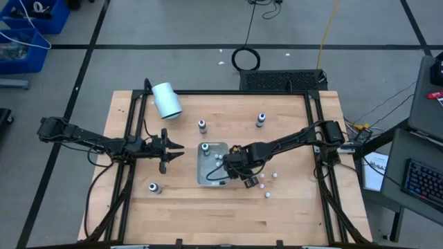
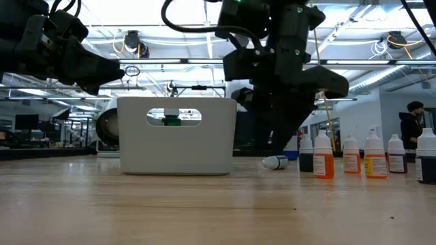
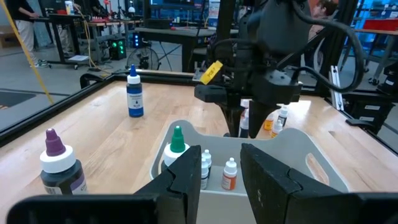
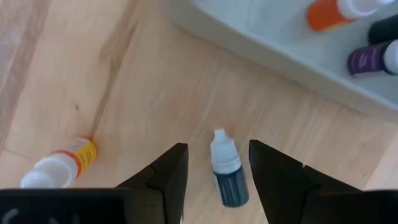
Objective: Pick & Place food coloring
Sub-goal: Put the top blue food coloring bottle into the bin
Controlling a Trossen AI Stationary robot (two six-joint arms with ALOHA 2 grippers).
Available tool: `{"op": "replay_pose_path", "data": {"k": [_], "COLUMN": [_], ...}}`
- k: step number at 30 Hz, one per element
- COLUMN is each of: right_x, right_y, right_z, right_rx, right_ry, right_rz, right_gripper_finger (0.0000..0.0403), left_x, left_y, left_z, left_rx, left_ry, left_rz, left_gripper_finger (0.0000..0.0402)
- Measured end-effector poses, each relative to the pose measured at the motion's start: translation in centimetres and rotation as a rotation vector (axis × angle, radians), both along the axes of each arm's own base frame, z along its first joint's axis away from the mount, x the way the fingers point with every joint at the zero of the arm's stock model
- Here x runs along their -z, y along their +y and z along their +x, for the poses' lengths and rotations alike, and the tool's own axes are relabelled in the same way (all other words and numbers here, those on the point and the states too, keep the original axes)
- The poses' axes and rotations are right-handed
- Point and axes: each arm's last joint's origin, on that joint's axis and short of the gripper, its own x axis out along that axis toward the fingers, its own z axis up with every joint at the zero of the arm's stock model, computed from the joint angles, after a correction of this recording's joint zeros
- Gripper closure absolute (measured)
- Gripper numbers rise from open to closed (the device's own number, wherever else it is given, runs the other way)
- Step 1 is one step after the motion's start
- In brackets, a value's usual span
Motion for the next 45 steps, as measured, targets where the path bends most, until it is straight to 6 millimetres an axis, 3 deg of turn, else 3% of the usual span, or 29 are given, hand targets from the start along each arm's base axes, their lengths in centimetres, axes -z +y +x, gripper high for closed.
{"op": "replay_pose_path", "data": {"k": [11, 25, 45], "right_x": [1.6, 1.5, 1.5], "right_y": [-0.2, -0.9, -0.8], "right_z": [0.4, 0.6, 0.6], "right_rx": [-0.015, 0.0, 0.023], "right_ry": [0.032, 0.014, 0.016], "right_rz": [-0.011, -0.01, -0.005], "right_gripper_finger": [0.0244, 0.0267, 0.027], "left_x": [0.0, 0.0, 0.0], "left_y": [0.0, 0.0, 0.0], "left_z": [0.0, 0.0, 0.0], "left_rx": [0.0, 0.0, 0.0], "left_ry": [0.0, 0.0, 0.0], "left_rz": [0.0, 0.0, 0.0], "left_gripper_finger": [0.0284, 0.0284, 0.0284]}}
